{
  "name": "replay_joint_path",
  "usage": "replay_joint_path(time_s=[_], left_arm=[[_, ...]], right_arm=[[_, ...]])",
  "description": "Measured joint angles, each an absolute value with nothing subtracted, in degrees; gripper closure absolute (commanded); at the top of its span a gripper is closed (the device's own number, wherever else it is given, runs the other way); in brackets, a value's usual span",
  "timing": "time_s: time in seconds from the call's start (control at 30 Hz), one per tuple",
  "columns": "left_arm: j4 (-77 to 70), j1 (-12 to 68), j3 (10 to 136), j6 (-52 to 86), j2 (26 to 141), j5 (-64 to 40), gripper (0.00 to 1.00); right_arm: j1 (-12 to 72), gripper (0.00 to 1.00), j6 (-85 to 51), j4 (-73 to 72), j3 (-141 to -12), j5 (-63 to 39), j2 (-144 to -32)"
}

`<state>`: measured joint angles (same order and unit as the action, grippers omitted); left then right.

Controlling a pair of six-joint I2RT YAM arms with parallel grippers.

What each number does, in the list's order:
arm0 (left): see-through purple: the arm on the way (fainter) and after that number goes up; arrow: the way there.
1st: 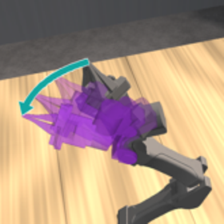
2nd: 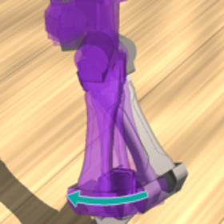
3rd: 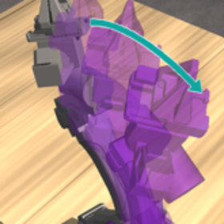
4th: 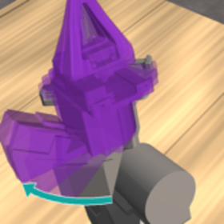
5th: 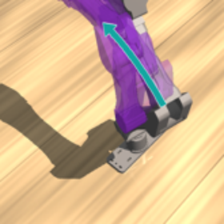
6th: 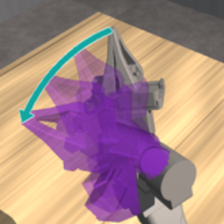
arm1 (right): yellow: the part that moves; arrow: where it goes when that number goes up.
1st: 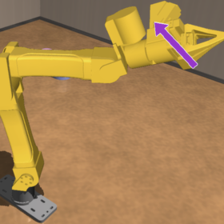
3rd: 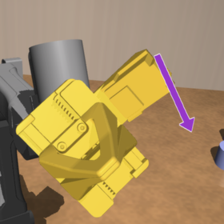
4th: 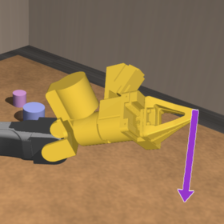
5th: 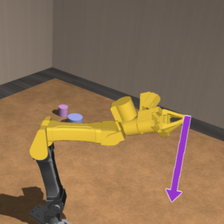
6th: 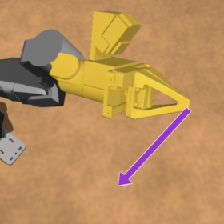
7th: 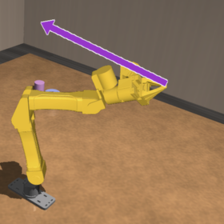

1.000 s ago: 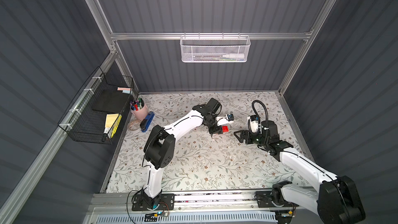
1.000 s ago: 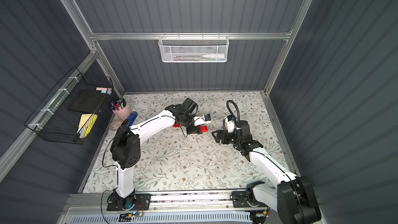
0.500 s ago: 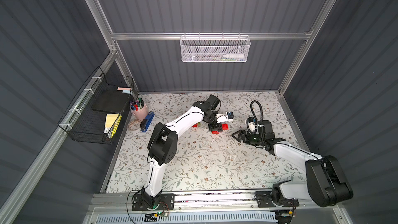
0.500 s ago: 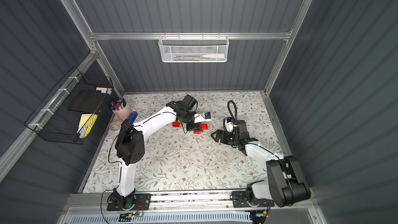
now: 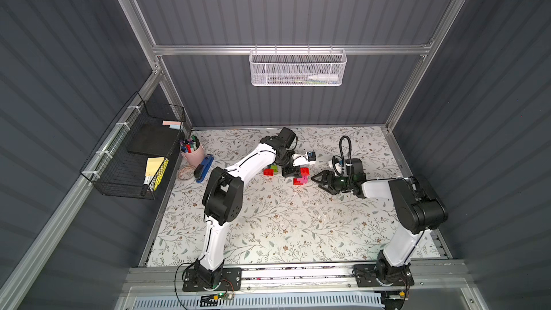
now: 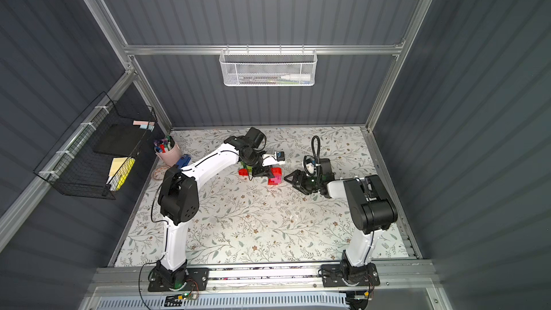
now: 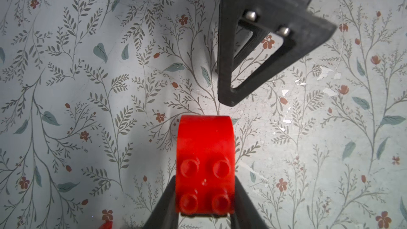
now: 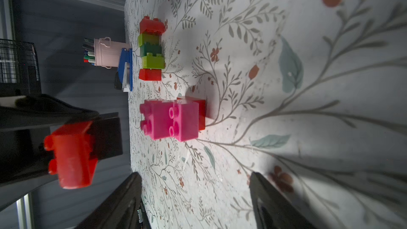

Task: Assemble the letter s with lego
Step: Assemble the lego brick with the lego brick.

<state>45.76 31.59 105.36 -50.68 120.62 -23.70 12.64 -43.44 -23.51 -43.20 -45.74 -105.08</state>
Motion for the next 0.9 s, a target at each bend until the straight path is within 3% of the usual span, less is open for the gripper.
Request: replay_joint_path(time_s=[0.27, 0.9], left_arm=[[46.3, 31.0, 107.0, -51.9, 122.6, -24.7, 0.72], [47.5, 30.9, 108.6, -52.2, 123.4, -24.9, 0.72]], right_arm=[[12.8, 0.22, -50.3, -34.3, -45.2, -51.4, -112.0], [14.7, 0.28, -55.1, -39.9, -51.4, -56.4, -119.8]])
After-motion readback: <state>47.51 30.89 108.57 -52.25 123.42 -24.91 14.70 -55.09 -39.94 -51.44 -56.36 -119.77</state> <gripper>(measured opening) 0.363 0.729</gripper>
